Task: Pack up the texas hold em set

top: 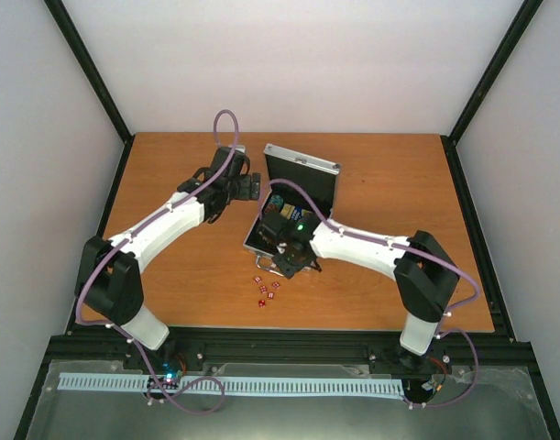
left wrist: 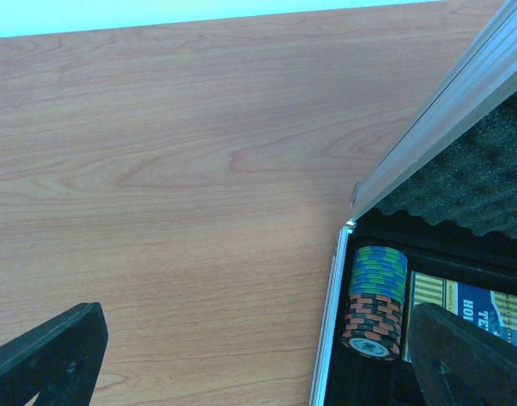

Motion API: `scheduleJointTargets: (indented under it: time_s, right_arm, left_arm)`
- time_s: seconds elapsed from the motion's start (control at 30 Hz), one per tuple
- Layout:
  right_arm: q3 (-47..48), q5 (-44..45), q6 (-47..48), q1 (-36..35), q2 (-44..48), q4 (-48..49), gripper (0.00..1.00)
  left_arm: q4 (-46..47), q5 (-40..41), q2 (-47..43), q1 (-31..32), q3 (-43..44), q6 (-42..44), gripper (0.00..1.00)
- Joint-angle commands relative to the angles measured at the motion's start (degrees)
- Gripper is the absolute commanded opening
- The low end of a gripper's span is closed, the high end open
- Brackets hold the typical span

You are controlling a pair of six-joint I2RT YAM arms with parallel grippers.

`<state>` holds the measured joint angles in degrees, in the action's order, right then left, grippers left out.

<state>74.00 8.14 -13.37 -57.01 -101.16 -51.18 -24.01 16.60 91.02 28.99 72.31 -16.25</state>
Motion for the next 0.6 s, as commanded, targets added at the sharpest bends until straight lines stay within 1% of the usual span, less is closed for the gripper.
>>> scheduleJointTargets:
  time_s: [0.0, 0.27, 0.43, 0.57]
  right_arm:
    - [4.80, 0.28, 4.06, 5.48, -0.25, 1.13, 0.29]
    - [12.82, -1.48, 8.97, 9.62, -8.03, 3.35, 0.29]
    - [15.34, -2.95, 9.75, 10.59, -11.77, 4.52, 0.28]
    - [15.52, -4.22, 10.26, 11.10, -13.84, 6.40, 0.28]
  left_arm:
    - [-0.28, 1.45, -2.52, 0.19, -0.28, 1.08, 1.00]
    - [-0.37, 2.27, -3.64, 0.19, -0.83, 1.44, 1.00]
    - [-0.64, 2.86, -3.68, 0.19, -0.62, 1.75, 1.00]
    - [-0.65, 3.20, -3.83, 0.19, -0.68, 1.85, 1.00]
